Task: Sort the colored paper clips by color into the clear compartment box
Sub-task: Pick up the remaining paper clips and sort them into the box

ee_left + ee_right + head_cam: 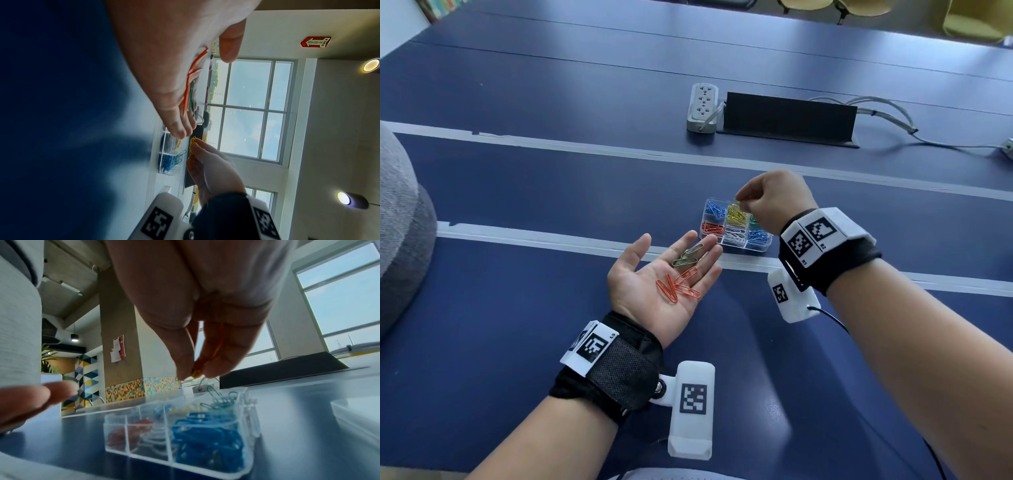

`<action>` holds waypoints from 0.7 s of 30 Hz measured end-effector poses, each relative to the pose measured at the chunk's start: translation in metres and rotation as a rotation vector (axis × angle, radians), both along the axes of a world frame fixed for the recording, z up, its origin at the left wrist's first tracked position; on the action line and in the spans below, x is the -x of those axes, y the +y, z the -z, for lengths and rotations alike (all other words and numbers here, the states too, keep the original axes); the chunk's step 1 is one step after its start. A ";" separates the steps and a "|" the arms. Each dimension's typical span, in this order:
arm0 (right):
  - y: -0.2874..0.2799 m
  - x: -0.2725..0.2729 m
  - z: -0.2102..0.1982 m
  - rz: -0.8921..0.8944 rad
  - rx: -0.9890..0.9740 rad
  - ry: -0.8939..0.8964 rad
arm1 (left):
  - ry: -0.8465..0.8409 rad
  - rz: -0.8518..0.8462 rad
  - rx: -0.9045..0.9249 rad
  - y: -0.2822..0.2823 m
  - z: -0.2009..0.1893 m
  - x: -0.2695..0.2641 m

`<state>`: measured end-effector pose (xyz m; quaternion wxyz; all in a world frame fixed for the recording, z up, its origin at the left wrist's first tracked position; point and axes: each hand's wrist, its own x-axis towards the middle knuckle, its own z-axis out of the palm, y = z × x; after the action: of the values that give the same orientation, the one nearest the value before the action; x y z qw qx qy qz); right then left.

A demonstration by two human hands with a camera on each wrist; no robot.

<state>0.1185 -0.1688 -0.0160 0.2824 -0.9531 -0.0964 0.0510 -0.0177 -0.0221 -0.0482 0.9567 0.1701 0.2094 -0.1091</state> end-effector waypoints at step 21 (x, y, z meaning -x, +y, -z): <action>0.020 0.066 -0.007 -0.751 0.046 -0.066 | -0.013 -0.029 0.025 -0.002 -0.008 0.003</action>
<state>0.0523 -0.1490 -0.0092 0.2195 -0.8586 -0.4469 0.1222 -0.0203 -0.0240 -0.0402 0.9616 0.1560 0.2041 -0.0965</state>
